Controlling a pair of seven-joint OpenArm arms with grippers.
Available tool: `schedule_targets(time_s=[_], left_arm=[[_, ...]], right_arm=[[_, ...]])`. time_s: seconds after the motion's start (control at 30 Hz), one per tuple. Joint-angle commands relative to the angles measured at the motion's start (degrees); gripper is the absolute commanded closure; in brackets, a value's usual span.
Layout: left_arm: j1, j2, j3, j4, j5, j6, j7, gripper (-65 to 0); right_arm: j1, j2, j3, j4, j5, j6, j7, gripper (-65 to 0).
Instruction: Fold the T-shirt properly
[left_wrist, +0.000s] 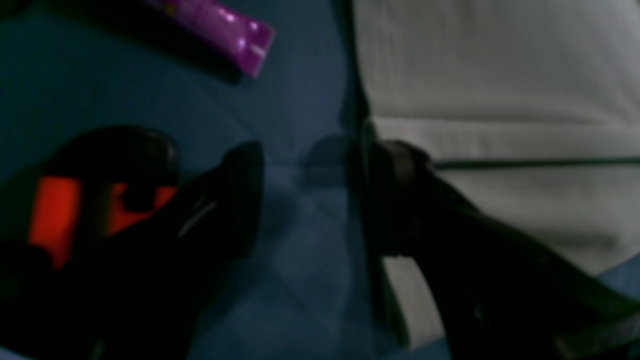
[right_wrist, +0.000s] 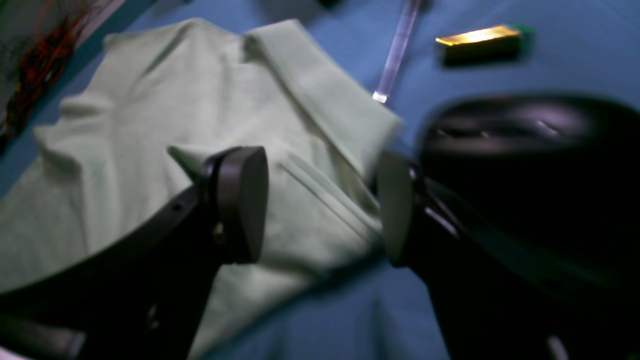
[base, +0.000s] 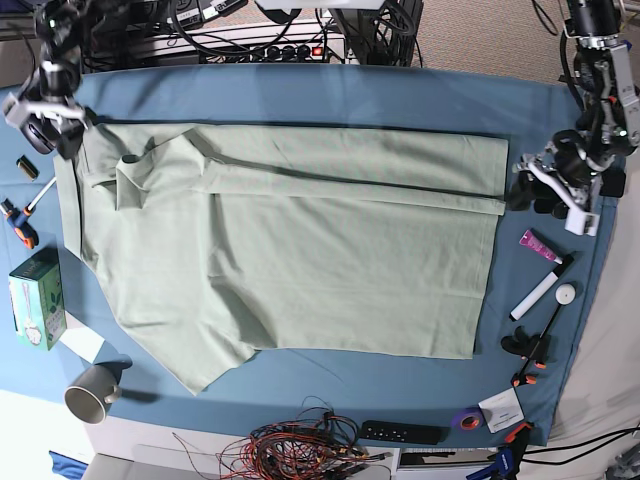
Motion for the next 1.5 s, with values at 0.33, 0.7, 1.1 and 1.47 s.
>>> schedule_targets(time_s=[0.33, 0.7, 1.1, 1.47], left_arm=[[3.3, -2.5, -0.8, 0.8, -4.6, -5.0, 1.0, -34.3], [3.3, -4.4, -0.8, 0.8, -4.6, -5.7, 1.1, -34.3], [3.1, -4.5, -0.8, -2.1, -4.9, 1.9, 4.4, -34.3], [4.2, -3.7, -0.7, -9.1, -22.3, -5.0, 17.5, -34.4]], right_arm=[[-2.4, -1.0, 0.2, -0.8, 2.8, -2.3, 1.2, -35.0], [5.2, -0.1, 0.2, -17.2, 4.9, 0.4, 1.2, -35.0], [5.0, -0.1, -1.6, -17.6, 5.9, 8.3, -1.2, 0.0], [5.1, -0.1, -1.7, -17.6, 5.9, 8.5, -1.2, 0.0]])
